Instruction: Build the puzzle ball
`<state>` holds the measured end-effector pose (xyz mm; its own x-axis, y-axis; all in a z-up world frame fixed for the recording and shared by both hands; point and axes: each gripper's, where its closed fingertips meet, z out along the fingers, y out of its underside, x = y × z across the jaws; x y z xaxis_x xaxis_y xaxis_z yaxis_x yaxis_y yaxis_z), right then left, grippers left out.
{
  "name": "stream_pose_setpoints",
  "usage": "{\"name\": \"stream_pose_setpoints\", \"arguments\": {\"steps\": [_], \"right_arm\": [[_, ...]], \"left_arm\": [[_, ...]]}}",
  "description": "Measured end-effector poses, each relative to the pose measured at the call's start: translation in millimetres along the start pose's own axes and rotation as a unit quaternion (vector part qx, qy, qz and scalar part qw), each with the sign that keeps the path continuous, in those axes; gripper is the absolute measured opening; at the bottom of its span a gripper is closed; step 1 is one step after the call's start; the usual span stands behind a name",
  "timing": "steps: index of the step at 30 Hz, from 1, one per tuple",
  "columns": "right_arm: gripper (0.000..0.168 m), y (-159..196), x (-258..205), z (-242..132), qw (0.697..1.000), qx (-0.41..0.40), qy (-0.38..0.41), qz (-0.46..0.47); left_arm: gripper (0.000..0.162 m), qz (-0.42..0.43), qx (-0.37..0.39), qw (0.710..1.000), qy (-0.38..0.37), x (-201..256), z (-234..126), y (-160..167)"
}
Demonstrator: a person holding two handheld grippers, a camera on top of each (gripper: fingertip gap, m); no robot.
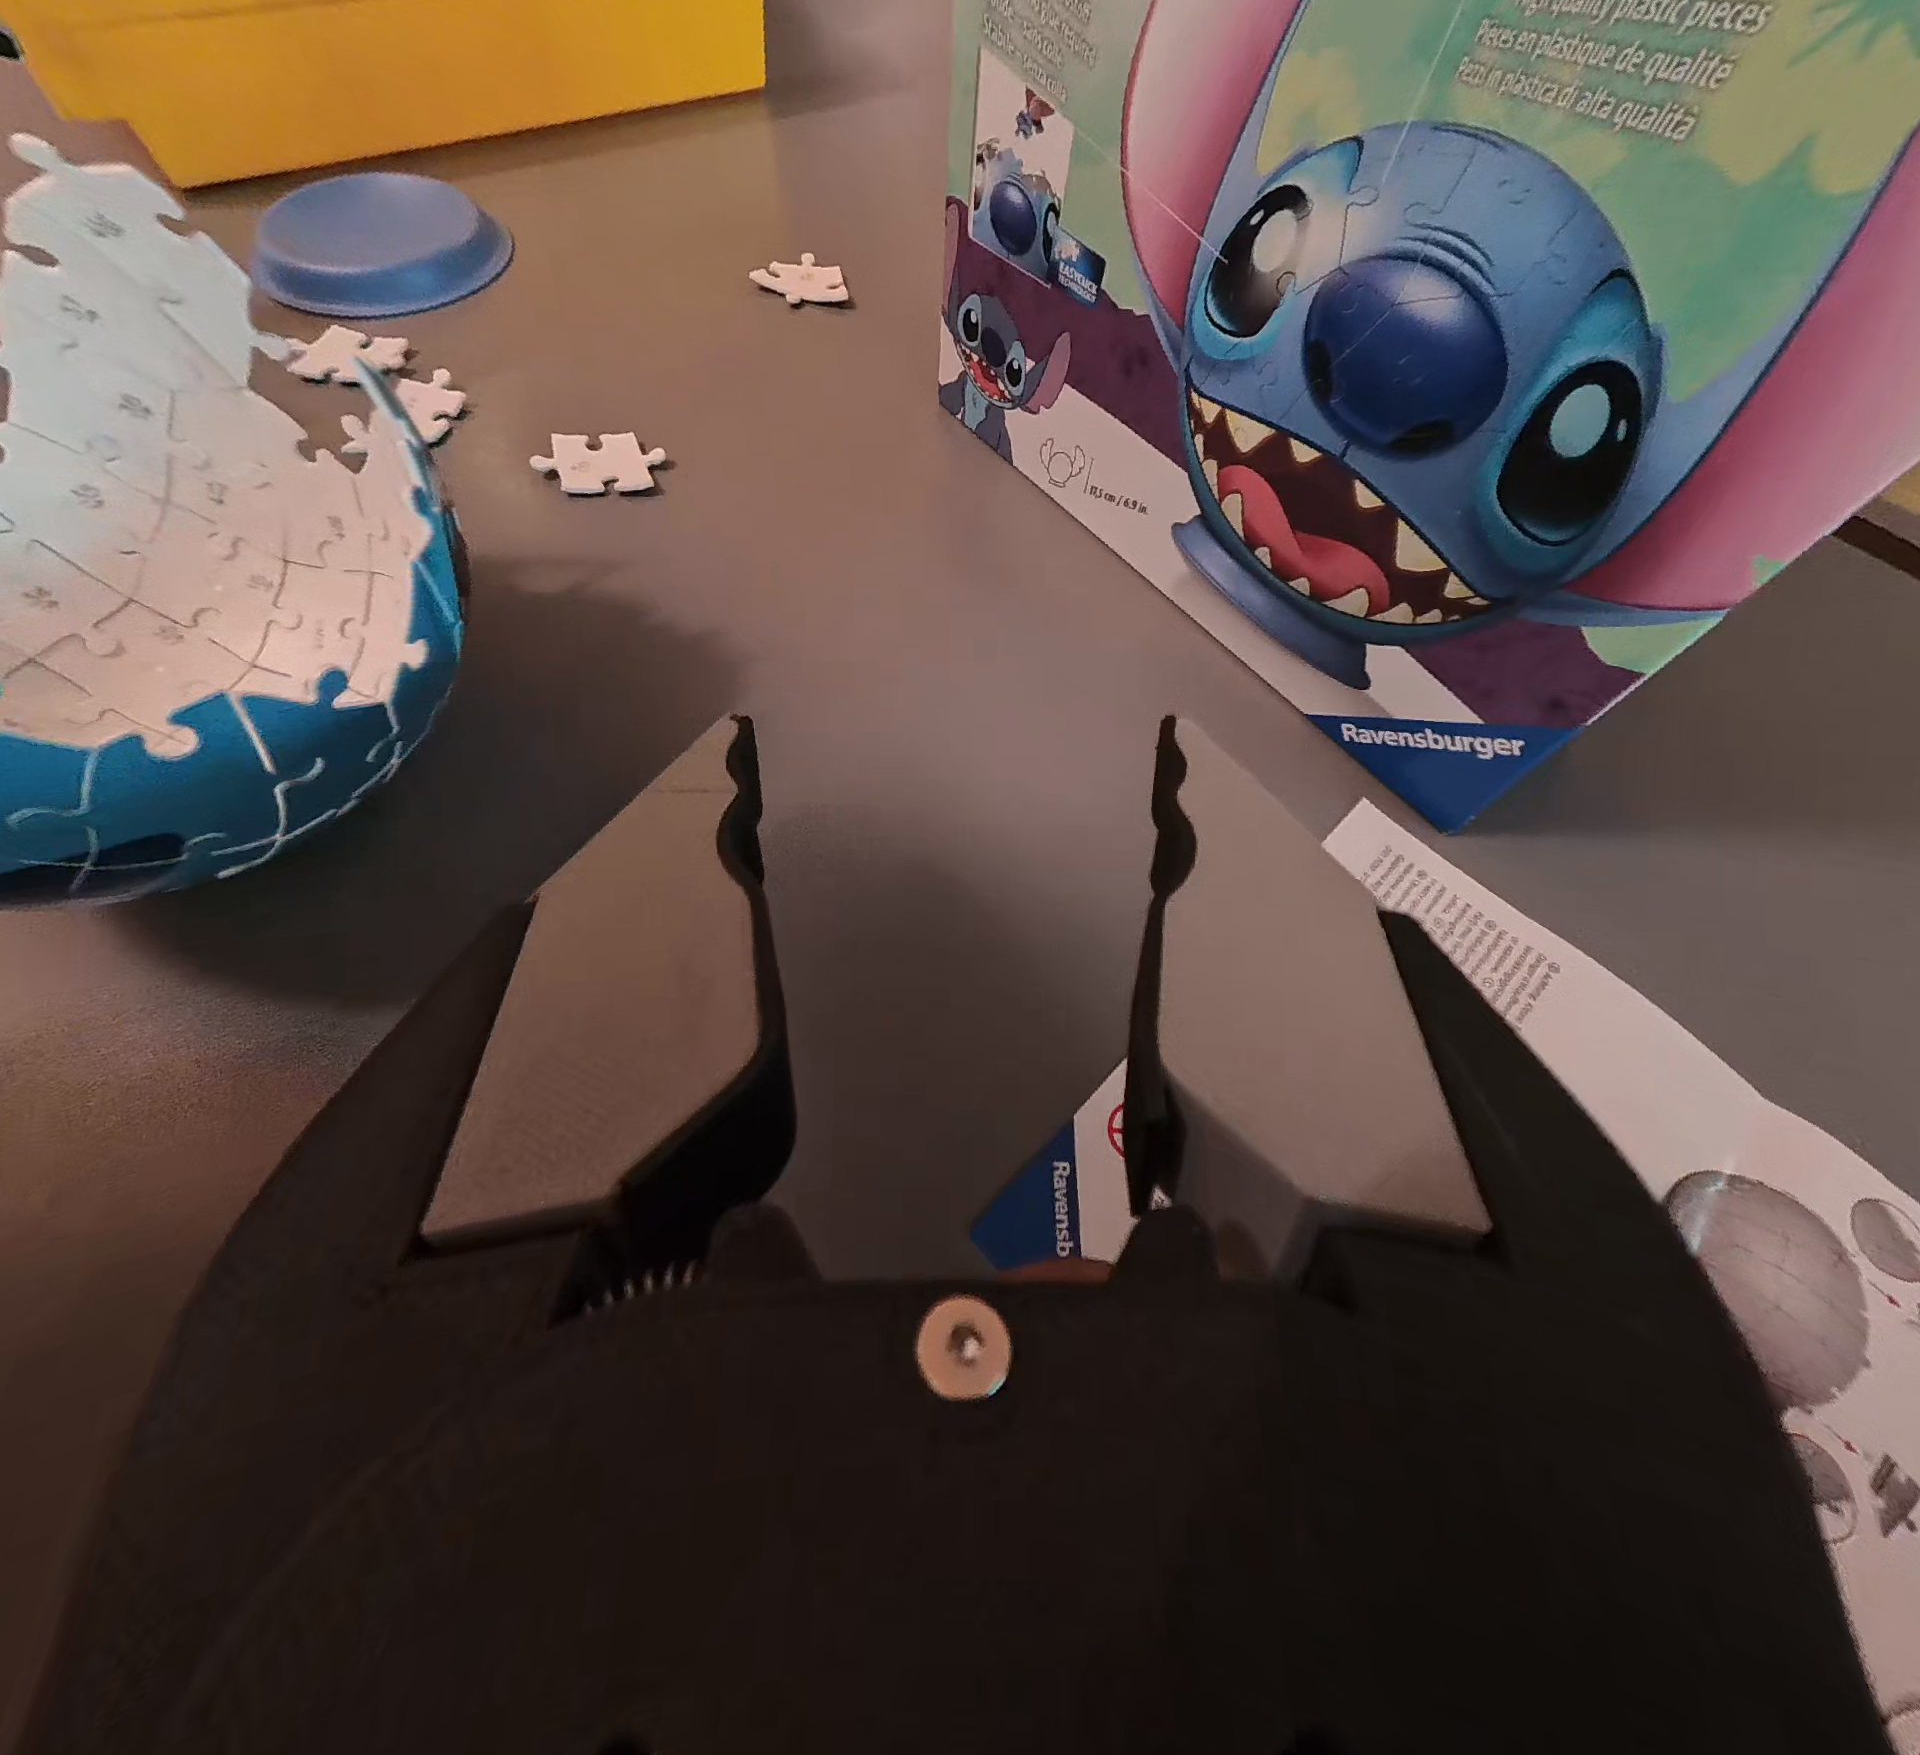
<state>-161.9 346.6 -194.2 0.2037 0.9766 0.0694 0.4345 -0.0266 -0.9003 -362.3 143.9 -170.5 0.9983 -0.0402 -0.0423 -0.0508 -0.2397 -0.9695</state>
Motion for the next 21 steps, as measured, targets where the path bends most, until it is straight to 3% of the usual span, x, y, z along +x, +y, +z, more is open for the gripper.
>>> {"name": "stream_pose_setpoints", "arguments": {"steps": [8, 14, 21], "right_arm": [[0.072, 3.6, 3.7, 6.1, 0.999, -0.001, -0.012, 0.04], [0.071, 2.2, 10.6, 0.4, 0.999, 0.013, 0.004, 0.044], [0.07, -2.4, 14.6, -7.7, 0.996, 0.044, -0.01, 0.082]], "left_arm": [[0.053, -0.021, -0.007, 0.998, 0.056, 11.9, 1.3, 1.7], [0.058, 0.017, -0.069, 0.99, 0.12, 39.4, 9.7, 18.0], [0.059, 0.099, -0.153, 0.952, 0.245, 82.5, 11.6, 45.6]]}}
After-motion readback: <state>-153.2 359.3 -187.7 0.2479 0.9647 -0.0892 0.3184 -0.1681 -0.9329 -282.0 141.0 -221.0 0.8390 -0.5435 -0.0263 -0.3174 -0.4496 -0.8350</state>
